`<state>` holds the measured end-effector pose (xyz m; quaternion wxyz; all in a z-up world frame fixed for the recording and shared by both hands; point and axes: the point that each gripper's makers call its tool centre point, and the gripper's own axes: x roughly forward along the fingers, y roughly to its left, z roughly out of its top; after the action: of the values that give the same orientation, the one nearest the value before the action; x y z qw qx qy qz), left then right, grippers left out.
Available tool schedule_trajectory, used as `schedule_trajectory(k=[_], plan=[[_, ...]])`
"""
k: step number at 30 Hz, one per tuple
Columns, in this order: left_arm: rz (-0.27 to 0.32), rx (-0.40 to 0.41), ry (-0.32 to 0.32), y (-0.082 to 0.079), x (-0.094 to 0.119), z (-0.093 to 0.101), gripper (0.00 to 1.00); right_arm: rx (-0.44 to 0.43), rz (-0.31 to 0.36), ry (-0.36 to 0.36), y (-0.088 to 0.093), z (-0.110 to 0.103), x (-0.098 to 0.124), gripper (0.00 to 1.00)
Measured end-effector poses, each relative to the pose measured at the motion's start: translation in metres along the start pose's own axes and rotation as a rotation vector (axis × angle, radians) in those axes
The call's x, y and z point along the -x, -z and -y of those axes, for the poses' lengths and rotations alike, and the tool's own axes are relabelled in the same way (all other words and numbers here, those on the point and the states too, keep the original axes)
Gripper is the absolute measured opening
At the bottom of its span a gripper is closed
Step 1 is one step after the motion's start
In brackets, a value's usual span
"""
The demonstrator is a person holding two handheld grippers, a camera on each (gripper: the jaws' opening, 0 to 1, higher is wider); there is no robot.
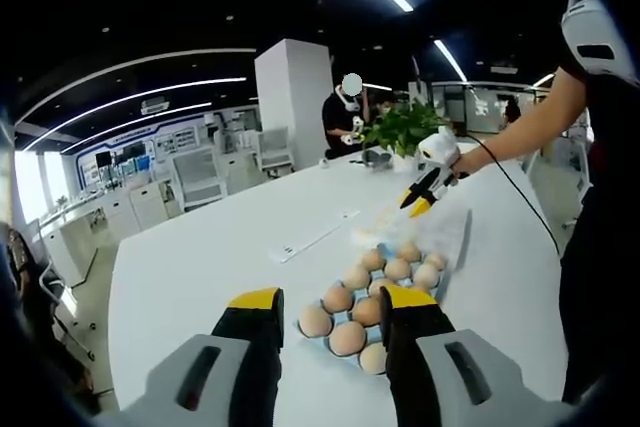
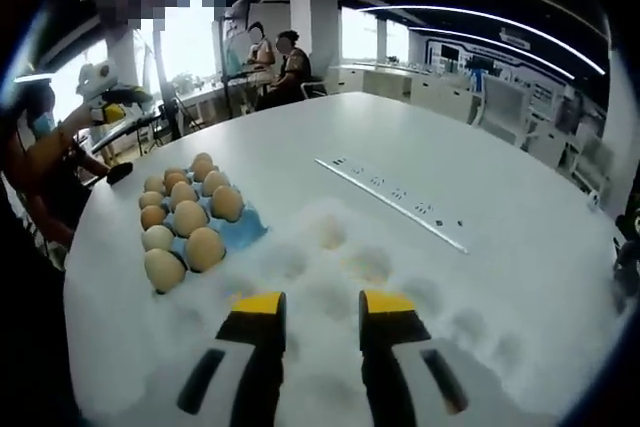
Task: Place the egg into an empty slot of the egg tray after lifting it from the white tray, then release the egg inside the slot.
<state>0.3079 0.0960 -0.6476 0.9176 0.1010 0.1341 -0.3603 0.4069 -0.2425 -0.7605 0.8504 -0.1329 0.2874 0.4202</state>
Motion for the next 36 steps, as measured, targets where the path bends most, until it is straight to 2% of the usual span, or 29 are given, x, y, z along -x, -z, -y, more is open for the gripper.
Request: schedule_trajectory(k=[13,24,36], plan=[[-0.001,-0.005,0.007,-0.003,-0.003,0.002,0.39,-0.038,-0.019,0.085,0.021,0.030,0.027,0.29],[-0.005,-0.006,0.008,-0.004,-0.004,0.002,0.39,-0.087,-0.030,0.242,0.043,0.080,0.058,0.29],[-0.011,-0.006,0.010,-0.002,-0.005,0.002,0.38,-0.126,-0.083,0.348,0.065,0.110,0.068,0.28]])
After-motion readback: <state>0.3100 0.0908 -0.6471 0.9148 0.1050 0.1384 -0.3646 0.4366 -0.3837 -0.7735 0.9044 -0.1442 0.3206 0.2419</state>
